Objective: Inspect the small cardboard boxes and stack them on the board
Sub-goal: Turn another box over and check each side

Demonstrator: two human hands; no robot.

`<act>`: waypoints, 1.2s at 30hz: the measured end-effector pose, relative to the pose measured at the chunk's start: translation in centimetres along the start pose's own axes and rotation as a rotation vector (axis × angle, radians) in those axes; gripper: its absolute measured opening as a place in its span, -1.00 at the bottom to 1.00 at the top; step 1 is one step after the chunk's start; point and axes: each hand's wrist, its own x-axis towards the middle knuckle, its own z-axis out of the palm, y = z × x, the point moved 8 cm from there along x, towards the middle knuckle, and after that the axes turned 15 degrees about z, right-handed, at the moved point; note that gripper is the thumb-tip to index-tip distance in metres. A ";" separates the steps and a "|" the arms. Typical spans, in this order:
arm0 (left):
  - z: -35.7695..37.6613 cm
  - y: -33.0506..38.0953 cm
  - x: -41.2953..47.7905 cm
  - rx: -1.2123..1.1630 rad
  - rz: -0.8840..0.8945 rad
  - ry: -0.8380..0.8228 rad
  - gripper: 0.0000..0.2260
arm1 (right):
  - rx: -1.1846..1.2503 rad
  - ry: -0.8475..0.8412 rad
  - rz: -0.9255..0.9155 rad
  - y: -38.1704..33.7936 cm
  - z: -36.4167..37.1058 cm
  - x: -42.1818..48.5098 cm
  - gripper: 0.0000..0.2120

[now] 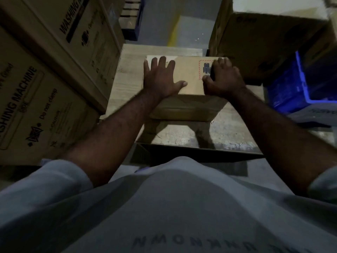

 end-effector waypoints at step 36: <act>-10.8 1.5 -5.3 -0.511 0.182 0.658 -0.40 | 1.148 -0.260 0.362 3.5 6.5 -3.5 -0.54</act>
